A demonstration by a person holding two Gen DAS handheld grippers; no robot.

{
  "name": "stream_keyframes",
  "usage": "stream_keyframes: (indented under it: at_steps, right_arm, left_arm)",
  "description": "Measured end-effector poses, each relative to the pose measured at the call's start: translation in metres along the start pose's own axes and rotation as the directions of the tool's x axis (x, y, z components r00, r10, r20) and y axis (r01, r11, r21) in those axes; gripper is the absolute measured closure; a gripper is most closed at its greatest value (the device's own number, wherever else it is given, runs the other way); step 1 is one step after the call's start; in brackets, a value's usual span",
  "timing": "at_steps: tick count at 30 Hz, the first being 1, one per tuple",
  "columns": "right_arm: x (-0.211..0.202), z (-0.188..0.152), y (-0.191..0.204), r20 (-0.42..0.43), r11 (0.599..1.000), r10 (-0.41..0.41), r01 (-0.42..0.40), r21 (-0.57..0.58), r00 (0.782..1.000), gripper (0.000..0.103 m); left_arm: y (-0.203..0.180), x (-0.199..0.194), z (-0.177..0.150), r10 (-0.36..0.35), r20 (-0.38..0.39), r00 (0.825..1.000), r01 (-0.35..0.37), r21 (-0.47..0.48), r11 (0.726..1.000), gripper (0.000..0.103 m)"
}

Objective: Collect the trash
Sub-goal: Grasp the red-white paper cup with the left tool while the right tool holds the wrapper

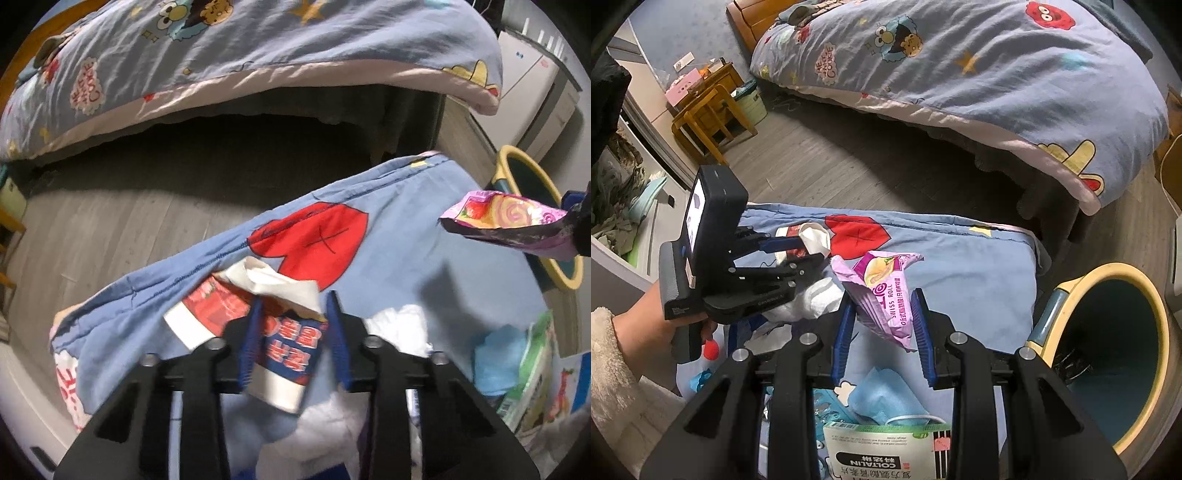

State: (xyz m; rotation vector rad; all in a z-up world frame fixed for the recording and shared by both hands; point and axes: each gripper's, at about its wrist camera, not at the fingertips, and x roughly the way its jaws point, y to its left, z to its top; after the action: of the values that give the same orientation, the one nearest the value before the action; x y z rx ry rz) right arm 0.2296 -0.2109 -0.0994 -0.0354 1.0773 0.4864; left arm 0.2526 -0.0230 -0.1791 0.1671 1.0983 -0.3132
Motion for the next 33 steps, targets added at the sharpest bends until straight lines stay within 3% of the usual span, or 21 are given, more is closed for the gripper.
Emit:
stream_keyframes:
  at_steps: [7,14,17,22,26,27,29,30,31,33]
  right_arm:
    - [-0.008,-0.004,0.004,0.012,1.000,-0.002,0.002,-0.007,1.000,0.073]
    - [-0.015,-0.006,0.008,0.021,1.000,-0.002,0.002,-0.011,1.000,0.073]
    - [-0.016,-0.007,0.009,0.020,1.000,-0.002,0.002,-0.011,1.000,0.073]
    - [-0.017,-0.008,0.009,0.022,1.000,-0.004,0.005,-0.010,1.000,0.073]
    - [-0.020,-0.011,0.010,0.026,1.000,-0.012,0.012,-0.004,1.000,0.073]
    - [-0.021,-0.011,0.010,0.028,1.000,-0.015,0.015,-0.006,1.000,0.073]
    - [-0.022,-0.012,0.012,0.029,1.000,-0.018,0.019,-0.009,0.999,0.073]
    - [-0.023,-0.012,0.012,0.029,1.000,-0.021,0.021,-0.011,0.999,0.073]
    - [-0.023,-0.013,0.012,0.029,1.000,-0.022,0.023,-0.011,0.999,0.073]
    - [-0.024,-0.014,0.012,0.029,1.000,-0.023,0.023,-0.009,0.999,0.072]
  left_arm:
    - [0.015,-0.028,-0.001,-0.029,0.049,0.998,0.032,-0.058,0.998,0.088]
    - [0.032,-0.052,-0.004,-0.041,0.088,0.995,0.050,-0.104,0.993,0.092]
    - [0.035,-0.060,-0.005,-0.061,0.098,0.993,0.072,-0.115,0.991,0.103]
    - [0.030,-0.066,-0.006,-0.072,0.098,0.993,0.081,-0.098,0.992,0.103]
    - [0.034,-0.059,-0.009,-0.054,0.079,0.995,0.065,-0.147,0.987,0.103]
    - [0.035,-0.057,-0.009,-0.049,0.073,0.996,0.060,-0.158,0.986,0.101]
    - [0.036,-0.047,-0.012,-0.037,0.044,0.998,0.045,-0.193,0.980,0.088]
    - [0.036,-0.043,-0.014,-0.026,0.027,0.999,0.031,-0.203,0.979,0.070]
    - [0.035,-0.036,-0.018,-0.008,0.007,1.000,0.009,-0.211,0.977,0.059]
    - [0.032,-0.027,-0.022,-0.005,-0.024,1.000,-0.001,-0.218,0.976,0.058]
